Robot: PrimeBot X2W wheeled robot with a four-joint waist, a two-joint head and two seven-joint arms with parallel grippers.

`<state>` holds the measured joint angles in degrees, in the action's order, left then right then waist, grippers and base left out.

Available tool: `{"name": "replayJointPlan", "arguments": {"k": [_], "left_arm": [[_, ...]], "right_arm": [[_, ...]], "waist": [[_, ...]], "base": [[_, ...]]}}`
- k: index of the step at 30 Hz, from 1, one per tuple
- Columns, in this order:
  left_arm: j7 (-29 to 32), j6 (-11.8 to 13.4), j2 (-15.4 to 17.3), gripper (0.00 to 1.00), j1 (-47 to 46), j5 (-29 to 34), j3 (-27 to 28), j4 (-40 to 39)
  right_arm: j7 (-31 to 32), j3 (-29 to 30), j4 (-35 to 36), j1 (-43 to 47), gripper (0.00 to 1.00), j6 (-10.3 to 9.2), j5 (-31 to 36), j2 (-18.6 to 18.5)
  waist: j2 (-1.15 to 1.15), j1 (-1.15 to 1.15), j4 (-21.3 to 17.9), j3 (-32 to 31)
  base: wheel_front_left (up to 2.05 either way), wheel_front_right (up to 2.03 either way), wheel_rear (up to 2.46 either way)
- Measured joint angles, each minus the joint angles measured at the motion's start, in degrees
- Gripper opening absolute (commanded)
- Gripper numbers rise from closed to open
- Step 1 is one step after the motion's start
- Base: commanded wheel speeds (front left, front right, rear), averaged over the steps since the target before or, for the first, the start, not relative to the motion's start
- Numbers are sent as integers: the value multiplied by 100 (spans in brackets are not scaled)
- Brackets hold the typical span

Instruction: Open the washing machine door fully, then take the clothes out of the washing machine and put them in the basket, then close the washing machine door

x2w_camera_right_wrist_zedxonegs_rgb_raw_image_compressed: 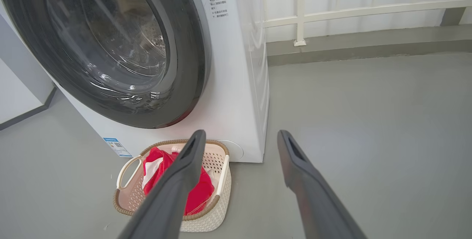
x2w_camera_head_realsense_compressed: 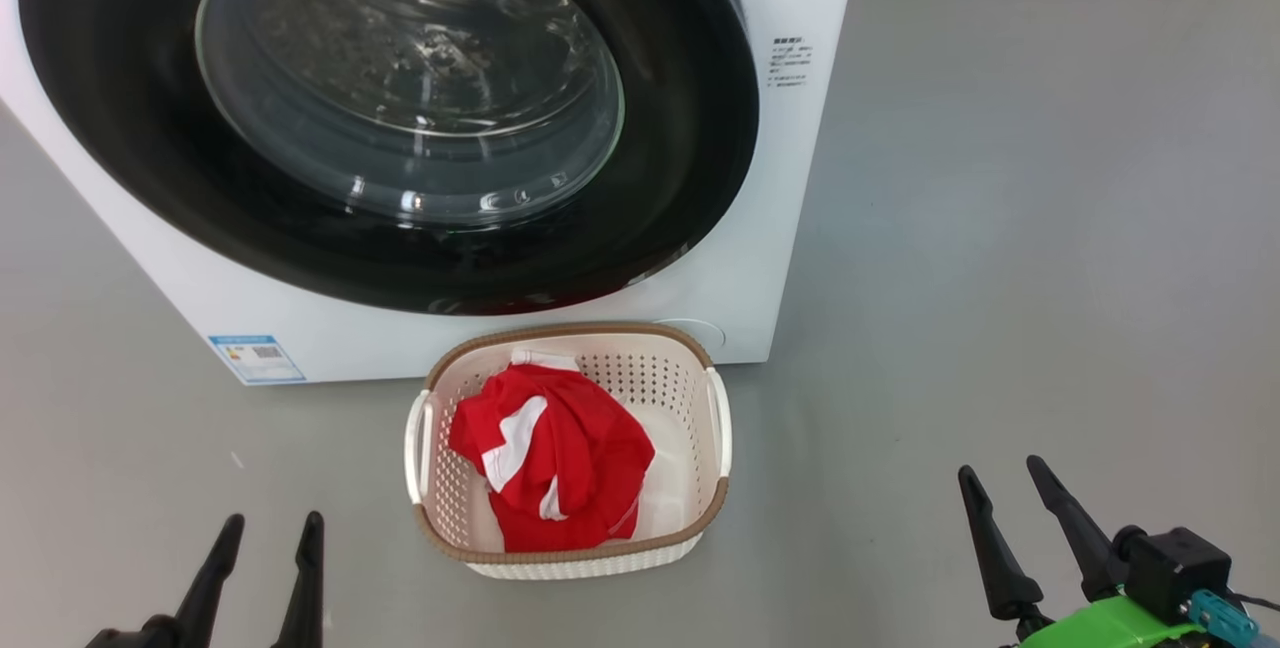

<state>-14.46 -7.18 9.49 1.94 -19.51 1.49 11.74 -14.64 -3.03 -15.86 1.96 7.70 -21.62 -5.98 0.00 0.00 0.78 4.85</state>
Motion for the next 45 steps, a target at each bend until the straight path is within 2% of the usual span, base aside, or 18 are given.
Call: {"name": "replayJointPlan", "arguments": {"k": [9, 33, 34, 40, 45], "left_arm": [[-1, 0, -45, 100, 255, 62, 107, -88], [0, 0, -127, 100, 407, 135, 160, -246], [0, 0, -129, 0, 407, 135, 160, -249], [62, 8, -330, 0, 413, 104, 60, 121], [109, 9, -343, 0, 413, -103, 59, 130]], "right_arm": [[0, 98, 107, 265, 100, 0, -9, -3], [0, 196, 152, 388, 100, 0, -9, 11], [0, 193, 152, 388, 0, 0, -9, 11], [11, 176, -221, 395, 0, 1, -1, 159], [60, 180, -224, 394, 0, 1, -237, 174]], "waist": [[0, 0, -97, -136], [0, 0, -48, -233], [0, 0, -48, -234], [0, 0, -48, -236], [0, 2, -49, -253]], "base": [[0, 0, 0], [0, 0, 0], [0, 0, 0], [0, 0, 0], [0, 0, 0]]}}
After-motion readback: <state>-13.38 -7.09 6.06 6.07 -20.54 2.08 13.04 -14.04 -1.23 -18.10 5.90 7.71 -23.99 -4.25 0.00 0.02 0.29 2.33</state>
